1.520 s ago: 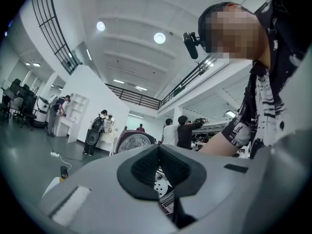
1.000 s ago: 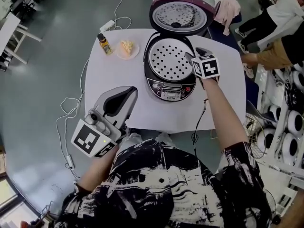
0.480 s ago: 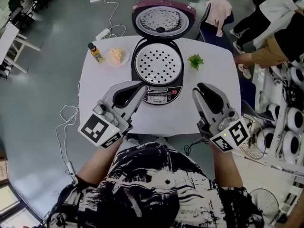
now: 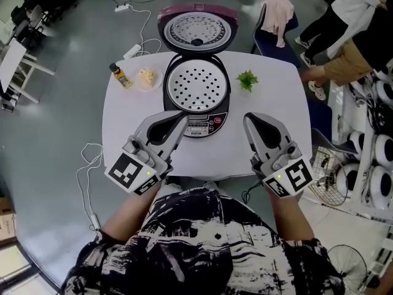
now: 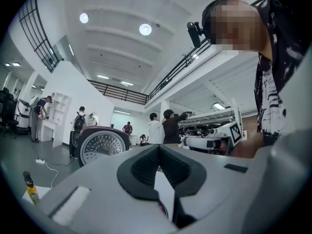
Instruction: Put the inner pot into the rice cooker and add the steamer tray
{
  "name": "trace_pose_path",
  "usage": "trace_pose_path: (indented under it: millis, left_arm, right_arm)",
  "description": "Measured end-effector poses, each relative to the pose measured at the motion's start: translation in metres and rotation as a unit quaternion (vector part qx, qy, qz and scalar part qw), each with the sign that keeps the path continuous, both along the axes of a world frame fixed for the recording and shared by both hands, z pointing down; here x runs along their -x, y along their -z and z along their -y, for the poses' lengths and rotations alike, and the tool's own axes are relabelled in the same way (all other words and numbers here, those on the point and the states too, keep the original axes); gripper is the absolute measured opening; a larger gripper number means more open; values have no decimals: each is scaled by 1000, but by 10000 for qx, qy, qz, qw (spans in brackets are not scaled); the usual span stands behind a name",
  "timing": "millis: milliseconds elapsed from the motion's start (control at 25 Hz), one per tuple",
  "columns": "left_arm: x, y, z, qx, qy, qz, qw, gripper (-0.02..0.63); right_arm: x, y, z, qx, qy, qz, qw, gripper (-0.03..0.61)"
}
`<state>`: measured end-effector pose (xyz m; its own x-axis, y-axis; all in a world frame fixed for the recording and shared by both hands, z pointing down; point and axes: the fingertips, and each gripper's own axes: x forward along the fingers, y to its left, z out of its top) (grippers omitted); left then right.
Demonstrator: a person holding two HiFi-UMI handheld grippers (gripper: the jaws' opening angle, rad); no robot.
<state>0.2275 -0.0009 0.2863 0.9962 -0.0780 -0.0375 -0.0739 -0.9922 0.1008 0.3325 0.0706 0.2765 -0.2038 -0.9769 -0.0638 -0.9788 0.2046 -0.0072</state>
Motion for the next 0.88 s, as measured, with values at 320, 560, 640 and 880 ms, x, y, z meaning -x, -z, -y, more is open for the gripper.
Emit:
trace_pose_path:
  millis: [320,560,640,880]
  left_arm:
    - [2,4,-2,-29,18,-2,10000,5]
    - [4,3,3,8,35,-10,10000,5]
    - [5,2,4,23,37,-9,10000,5]
    - [6,2,6,42,42,-18,10000,5]
  right_arm:
    - [9,-4,22,161,103,124,9997,-3]
    - [15,-10,32,262,147,113,9995,-3]
    - [17,-11,35,275,151,115,9994,-3]
    - [20,-12,39,295,169,56,9994,-3]
